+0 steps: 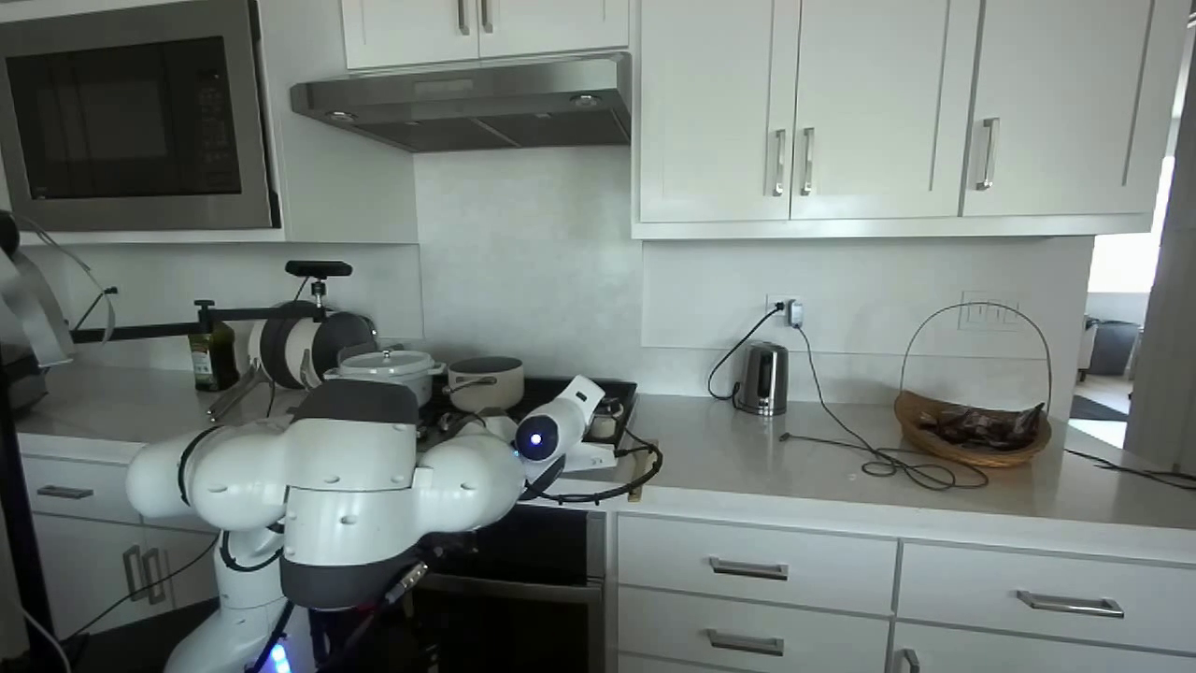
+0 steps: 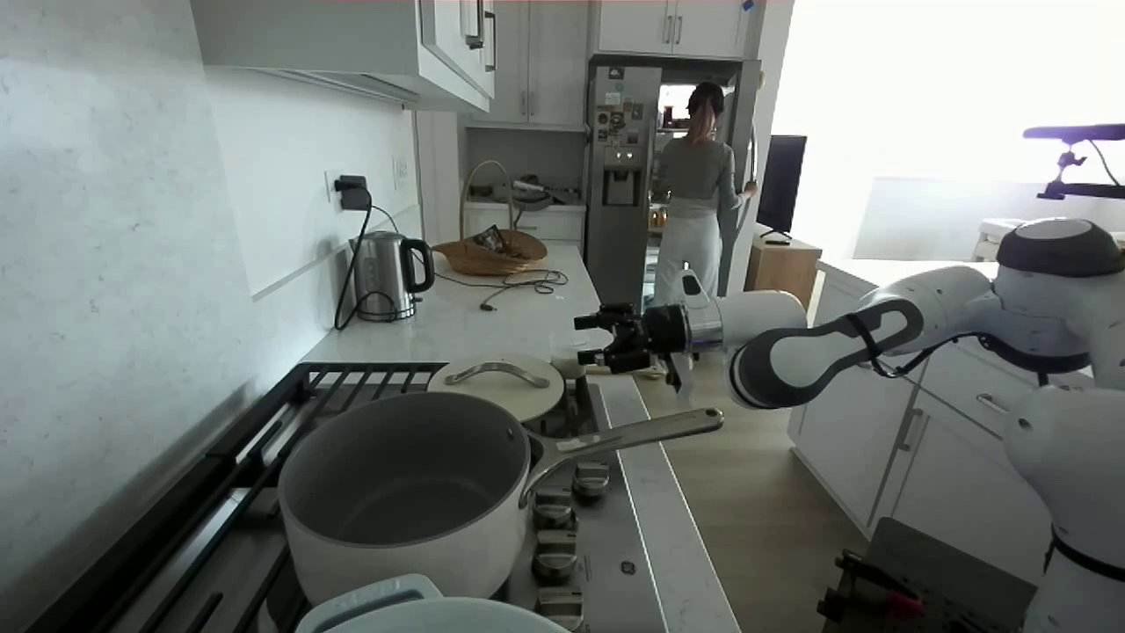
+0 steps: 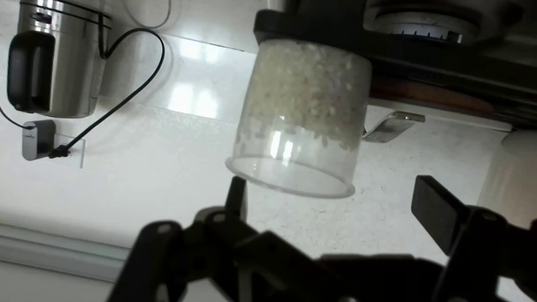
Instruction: Empty the cup into the pot
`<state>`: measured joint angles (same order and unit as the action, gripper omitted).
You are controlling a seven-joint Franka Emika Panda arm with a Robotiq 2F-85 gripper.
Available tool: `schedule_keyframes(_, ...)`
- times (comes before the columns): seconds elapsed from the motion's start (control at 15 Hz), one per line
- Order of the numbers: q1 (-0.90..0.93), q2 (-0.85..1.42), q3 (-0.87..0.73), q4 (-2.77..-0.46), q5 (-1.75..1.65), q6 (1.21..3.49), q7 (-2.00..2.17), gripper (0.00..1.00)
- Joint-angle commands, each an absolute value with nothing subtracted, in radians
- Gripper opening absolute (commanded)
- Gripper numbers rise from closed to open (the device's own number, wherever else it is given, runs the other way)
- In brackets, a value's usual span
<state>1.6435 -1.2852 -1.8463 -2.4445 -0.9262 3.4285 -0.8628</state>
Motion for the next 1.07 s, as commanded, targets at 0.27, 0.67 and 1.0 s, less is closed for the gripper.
schedule_keyframes(0.27, 1.676, -1.371, -1.856, -2.352, -0.971, 3.383, -0.885, 1.00)
schedule_keyframes(0.67, 1.695, -1.429, -1.856, -2.308, -0.973, 3.312, -0.884, 1.00)
schedule_keyframes(1.0, 1.710, -1.467, -1.853, -2.288, -0.972, 3.279, -0.887, 1.00)
